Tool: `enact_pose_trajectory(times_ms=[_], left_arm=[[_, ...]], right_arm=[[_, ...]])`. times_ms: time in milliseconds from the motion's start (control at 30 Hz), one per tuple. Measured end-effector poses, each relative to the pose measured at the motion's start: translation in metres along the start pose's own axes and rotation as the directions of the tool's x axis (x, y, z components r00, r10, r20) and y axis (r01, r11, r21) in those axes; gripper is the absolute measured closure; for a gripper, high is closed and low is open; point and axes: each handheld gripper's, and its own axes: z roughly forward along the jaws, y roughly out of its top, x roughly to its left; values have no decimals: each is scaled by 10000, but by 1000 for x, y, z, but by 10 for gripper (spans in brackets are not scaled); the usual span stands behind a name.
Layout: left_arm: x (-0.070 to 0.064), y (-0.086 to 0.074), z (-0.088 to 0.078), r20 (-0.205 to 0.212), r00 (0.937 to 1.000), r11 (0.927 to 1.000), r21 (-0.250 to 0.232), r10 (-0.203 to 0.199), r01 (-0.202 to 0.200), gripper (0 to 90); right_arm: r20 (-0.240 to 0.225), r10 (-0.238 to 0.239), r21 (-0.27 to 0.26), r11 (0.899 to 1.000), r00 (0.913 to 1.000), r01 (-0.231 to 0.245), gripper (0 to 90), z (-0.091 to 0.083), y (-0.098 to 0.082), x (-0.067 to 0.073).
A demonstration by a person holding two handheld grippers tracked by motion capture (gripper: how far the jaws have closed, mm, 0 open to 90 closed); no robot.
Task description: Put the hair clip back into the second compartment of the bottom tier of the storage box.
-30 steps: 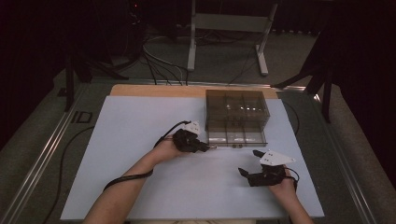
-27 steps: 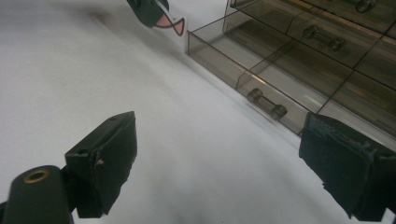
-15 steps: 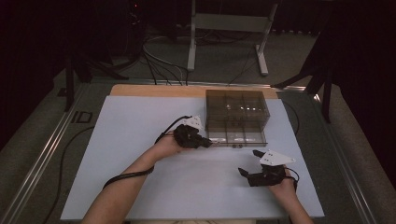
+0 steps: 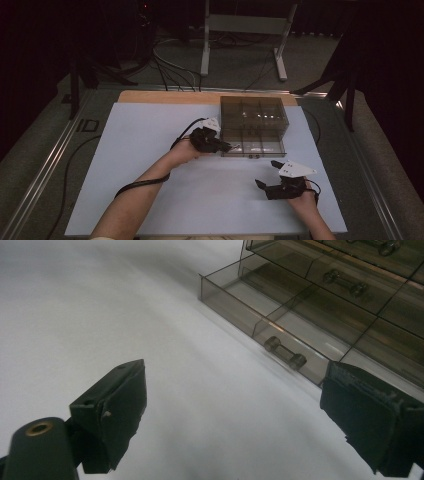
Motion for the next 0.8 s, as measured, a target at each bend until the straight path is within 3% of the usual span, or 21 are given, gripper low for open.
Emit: enact_pose_trajectory(times_ms=[800], left_arm=[[8,27,25,-244,9986,9987,-192,-470,465,861]], right_arm=[[-10,5,-10,10000,10000,-5,116,-1,0,0]])
